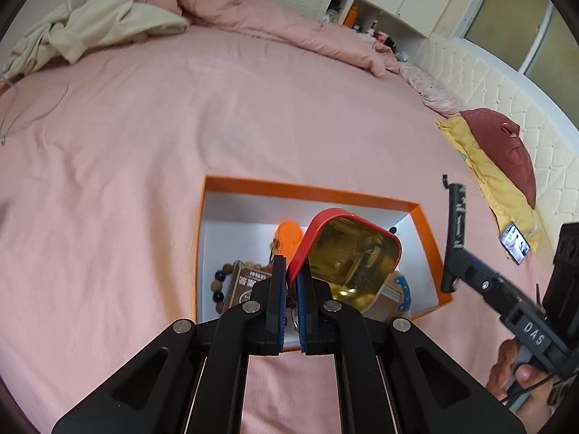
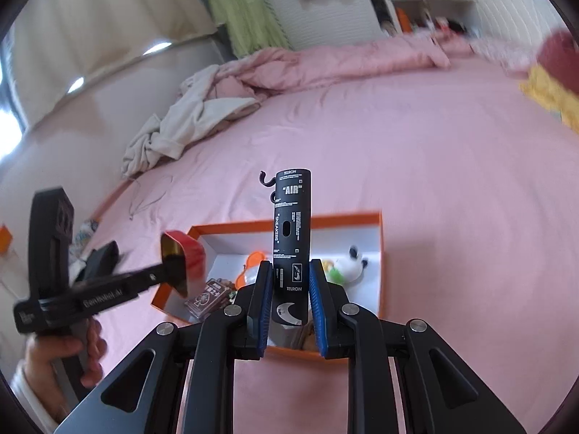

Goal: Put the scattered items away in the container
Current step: 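Lower the tin into the box with the left gripper while the right gripper lowers the AIR tag in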

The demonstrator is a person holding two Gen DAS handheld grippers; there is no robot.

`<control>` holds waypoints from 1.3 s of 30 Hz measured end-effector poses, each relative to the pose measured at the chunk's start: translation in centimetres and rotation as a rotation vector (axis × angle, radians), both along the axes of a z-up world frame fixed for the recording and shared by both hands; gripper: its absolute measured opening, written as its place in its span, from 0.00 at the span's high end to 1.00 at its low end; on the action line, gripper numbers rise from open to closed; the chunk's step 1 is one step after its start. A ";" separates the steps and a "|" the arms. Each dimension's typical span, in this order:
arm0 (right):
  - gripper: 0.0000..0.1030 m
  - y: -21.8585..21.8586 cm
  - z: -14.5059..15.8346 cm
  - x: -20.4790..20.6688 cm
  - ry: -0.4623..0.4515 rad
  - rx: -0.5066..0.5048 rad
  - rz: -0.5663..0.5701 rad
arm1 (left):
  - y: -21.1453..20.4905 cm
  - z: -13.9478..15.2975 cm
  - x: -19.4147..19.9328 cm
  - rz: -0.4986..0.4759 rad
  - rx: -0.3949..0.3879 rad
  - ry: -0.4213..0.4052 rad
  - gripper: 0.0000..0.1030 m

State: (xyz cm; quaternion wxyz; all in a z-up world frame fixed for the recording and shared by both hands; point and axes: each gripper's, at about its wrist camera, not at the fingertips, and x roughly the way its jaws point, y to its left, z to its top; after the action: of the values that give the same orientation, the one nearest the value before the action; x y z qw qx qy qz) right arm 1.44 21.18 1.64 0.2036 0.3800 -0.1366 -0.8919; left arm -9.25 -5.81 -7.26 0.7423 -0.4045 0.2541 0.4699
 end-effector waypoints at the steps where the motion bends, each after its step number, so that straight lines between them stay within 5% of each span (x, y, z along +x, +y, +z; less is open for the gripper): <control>1: 0.81 -0.1 -0.3 -0.3 -0.016 -0.001 -0.001 | 0.1 -0.2 -0.1 0.002 -0.008 -0.012 0.95; 25: 0.81 -0.6 -1.2 -0.4 -0.022 0.002 0.017 | 0.4 -1.0 -0.6 0.027 -0.043 0.007 0.94; 27: 0.80 -0.5 -1.2 -0.4 -0.019 -0.010 0.009 | 0.6 -1.3 -0.4 0.029 -0.064 0.020 0.81; 29: 0.76 -0.4 -1.1 -0.3 -0.015 -0.014 0.007 | 0.5 -1.2 -0.2 0.046 -0.053 0.042 0.51; 30: 0.71 -0.4 -1.0 -0.3 -0.013 -0.016 0.005 | 0.4 -1.0 -0.3 0.055 -0.036 0.032 0.48; 39: 0.68 0.7 -1.2 0.3 -0.010 0.001 -0.052 | 0.2 -1.2 -1.8 0.099 -0.056 -0.031 0.47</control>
State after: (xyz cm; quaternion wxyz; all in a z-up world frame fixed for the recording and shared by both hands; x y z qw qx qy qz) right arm 1.73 21.89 0.48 0.1796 0.3807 -0.1470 -0.8951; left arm -11.00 -5.58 -8.51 0.7103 -0.4446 0.2353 0.4923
